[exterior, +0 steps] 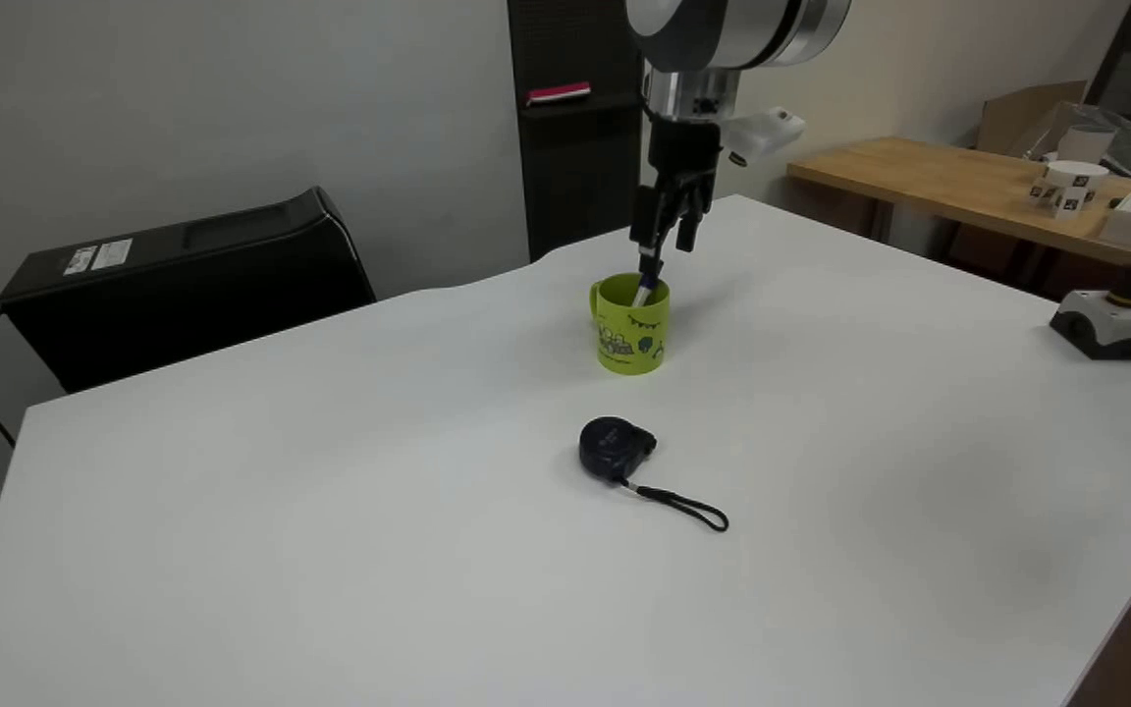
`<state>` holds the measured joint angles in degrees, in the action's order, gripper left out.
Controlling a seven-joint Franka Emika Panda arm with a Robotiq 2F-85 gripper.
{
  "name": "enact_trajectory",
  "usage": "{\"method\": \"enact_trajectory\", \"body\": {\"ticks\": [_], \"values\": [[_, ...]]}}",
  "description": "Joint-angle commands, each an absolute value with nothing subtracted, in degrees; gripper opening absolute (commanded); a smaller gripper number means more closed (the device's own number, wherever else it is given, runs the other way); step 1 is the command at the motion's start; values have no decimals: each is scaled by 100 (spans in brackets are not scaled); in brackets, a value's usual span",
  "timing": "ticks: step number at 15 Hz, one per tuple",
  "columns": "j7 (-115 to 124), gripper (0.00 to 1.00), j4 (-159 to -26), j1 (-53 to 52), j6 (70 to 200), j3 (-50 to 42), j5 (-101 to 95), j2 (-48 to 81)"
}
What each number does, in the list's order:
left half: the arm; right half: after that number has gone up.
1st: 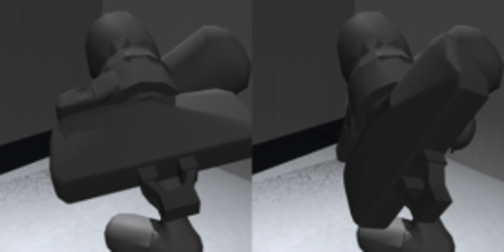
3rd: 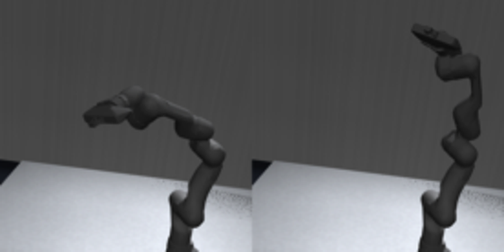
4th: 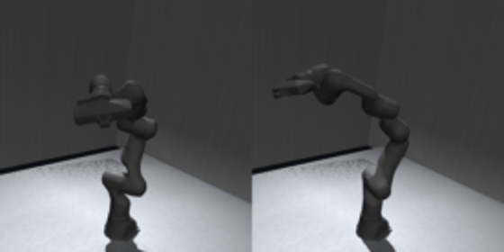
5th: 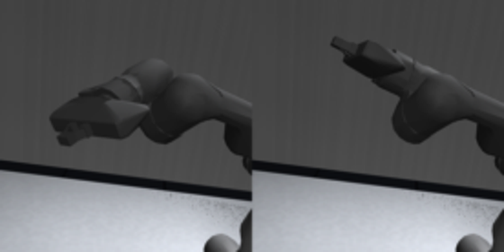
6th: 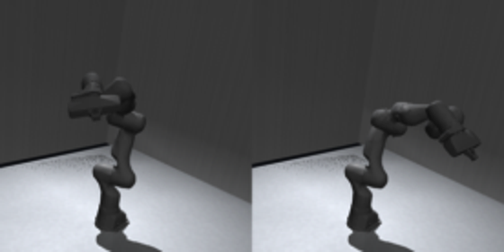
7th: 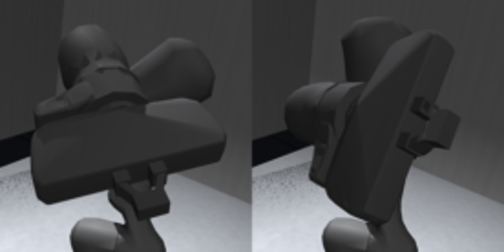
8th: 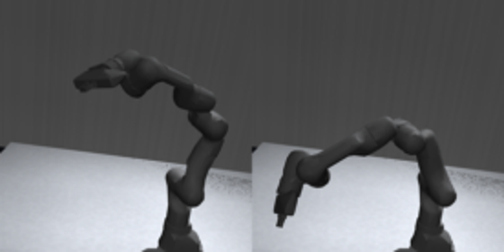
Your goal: Take the marker out of the yellow mug
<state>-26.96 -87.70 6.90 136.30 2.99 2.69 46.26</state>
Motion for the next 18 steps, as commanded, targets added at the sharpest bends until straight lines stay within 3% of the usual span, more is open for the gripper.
{"method": "enact_trajectory", "body": {"ticks": [1,7,10,15,18], "values": [[-2426,68,-8498,661,13606,313,109,4789],[-2331,25,-8459,579,13598,271,-4,4857],[-2285,9,-8429,554,13578,262,-66,4868],[-2227,1,-8426,503,13583,231,-137,4858],[-2223,5,-8416,514,13593,216,-212,4834]]}}
